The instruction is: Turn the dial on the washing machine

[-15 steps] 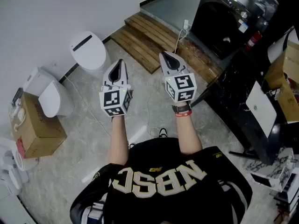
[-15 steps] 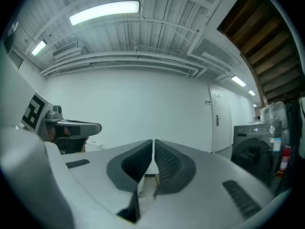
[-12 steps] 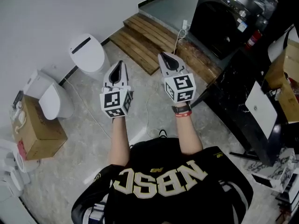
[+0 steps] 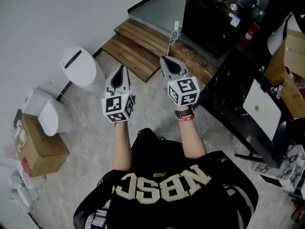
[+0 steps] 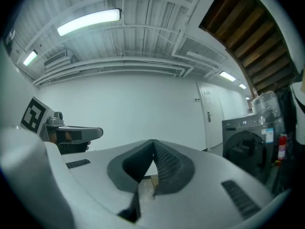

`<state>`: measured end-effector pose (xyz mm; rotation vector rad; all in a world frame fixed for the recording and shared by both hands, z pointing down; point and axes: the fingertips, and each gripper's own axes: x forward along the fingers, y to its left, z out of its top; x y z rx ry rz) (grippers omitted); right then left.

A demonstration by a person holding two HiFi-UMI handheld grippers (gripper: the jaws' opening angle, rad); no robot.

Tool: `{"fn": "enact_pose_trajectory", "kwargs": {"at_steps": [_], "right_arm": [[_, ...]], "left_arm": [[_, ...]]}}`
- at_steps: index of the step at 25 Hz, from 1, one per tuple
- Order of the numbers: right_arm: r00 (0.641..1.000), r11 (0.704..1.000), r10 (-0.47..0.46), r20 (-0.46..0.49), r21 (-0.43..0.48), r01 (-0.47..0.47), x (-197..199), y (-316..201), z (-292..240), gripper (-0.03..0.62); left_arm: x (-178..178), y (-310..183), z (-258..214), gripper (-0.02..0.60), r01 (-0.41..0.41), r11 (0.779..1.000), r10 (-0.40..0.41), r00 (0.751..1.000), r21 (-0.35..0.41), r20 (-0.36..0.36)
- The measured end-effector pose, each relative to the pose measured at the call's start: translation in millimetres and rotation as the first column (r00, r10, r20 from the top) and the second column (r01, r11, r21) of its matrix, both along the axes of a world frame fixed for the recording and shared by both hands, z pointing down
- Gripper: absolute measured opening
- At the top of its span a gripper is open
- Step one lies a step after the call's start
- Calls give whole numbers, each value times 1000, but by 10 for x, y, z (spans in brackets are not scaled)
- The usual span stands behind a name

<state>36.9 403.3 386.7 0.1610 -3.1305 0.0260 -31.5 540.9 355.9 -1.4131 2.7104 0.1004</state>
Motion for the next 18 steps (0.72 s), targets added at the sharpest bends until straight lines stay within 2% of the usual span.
{"fn": "enact_pose_trajectory", "kwargs": {"at_steps": [6, 9, 13, 18], "right_arm": [[996, 996, 87, -5, 0, -87, 0, -573, 18, 8], [988, 988, 152, -12, 15, -152, 53, -962, 18, 8], [968, 968, 248, -34, 34, -247, 62, -1569, 66, 8], [927, 929, 369, -67, 34, -368, -129, -2434, 107, 8]], "left_arm": [[-131, -733, -63, 15, -109, 994, 109, 994, 1, 13], [-135, -1295, -38, 15, -198, 980, 198, 980, 5, 14], [-149, -2162, 33, 15, -339, 941, 339, 941, 12, 5], [-305, -3300, 77, 15, -500, 866, 500, 866, 16, -9]]}}
